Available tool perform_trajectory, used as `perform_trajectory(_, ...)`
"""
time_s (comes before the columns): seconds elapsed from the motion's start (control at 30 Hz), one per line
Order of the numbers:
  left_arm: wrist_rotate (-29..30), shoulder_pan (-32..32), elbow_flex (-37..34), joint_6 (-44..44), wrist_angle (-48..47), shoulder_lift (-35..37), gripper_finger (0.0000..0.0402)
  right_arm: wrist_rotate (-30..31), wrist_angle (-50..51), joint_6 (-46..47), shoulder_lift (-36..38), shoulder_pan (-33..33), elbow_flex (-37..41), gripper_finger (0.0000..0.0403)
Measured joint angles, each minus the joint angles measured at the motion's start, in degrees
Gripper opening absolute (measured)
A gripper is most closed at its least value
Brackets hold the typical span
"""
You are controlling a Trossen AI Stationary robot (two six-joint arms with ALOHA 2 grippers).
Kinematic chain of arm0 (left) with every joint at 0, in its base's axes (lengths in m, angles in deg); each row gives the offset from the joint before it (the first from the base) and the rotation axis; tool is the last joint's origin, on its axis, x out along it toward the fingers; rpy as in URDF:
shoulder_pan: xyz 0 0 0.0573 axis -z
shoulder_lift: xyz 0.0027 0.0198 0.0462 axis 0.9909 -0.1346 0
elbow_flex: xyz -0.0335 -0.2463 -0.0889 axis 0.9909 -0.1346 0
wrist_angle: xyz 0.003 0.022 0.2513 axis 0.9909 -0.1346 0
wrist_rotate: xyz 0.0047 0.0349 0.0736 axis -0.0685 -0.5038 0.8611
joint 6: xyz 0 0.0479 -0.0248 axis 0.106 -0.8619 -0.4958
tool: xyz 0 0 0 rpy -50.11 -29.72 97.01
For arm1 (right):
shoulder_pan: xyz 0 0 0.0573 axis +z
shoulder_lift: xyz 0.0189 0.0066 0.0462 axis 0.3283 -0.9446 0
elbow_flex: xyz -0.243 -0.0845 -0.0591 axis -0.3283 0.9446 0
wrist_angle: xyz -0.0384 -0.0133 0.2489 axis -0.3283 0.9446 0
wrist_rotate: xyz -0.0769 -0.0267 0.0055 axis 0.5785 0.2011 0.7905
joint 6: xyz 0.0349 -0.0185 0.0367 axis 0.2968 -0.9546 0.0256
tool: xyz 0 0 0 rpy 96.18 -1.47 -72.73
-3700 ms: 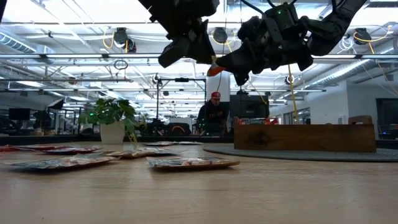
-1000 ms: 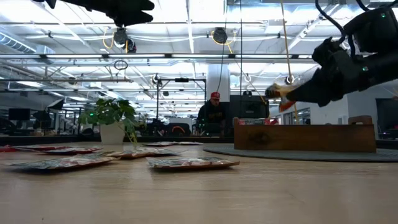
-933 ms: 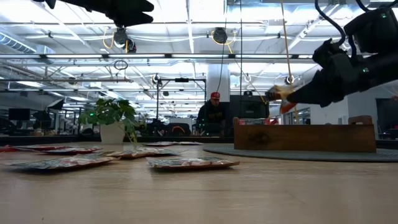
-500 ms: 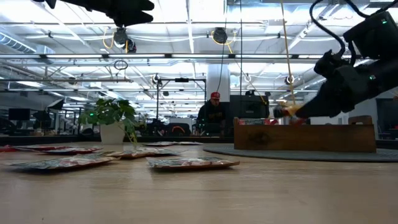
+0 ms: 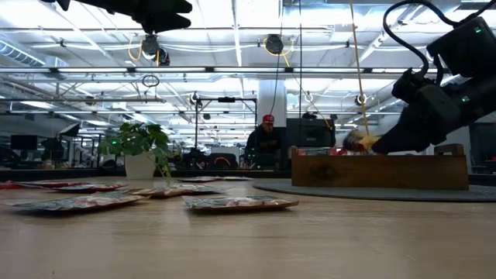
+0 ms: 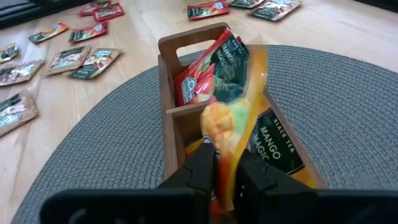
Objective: Pick & Place Tea
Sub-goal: Put the yellow tea bag into the middle section of the wooden organizer
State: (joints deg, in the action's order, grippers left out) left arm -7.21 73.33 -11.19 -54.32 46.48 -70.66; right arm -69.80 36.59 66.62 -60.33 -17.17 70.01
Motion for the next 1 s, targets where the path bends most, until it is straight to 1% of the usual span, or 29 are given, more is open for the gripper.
perform_trajectory(0.3,0.0,0.0,0.0,0.2,0.0,0.0,0.0351,0.0,-0.1,2.8,0.0,0.0,0.0,0.0130)
perform_trajectory(0.47,0.0,0.0,0.0,0.2,0.0,0.0,0.0351,0.2,-2.7,2.4,0.0,0.0,0.0,0.0169)
perform_trajectory(0.57,0.0,0.0,0.0,0.2,0.0,0.0,0.0351,0.2,-6.3,0.4,0.0,0.0,0.0,0.0179)
perform_trajectory(0.67,0.0,0.0,0.0,0.1,0.0,0.0,0.0351,0.3,-9.5,-1.9,0.0,0.0,0.0,0.0180)
perform_trajectory(0.87,0.0,0.0,0.0,0.1,0.0,0.0,0.0351,0.3,-10.8,-4.0,0.0,0.0,0.0,0.0174)
perform_trajectory(1.0,0.0,0.0,0.0,0.1,0.0,0.0,0.0351,0.1,-14.0,-6.3,0.0,0.0,0.0,0.0174)
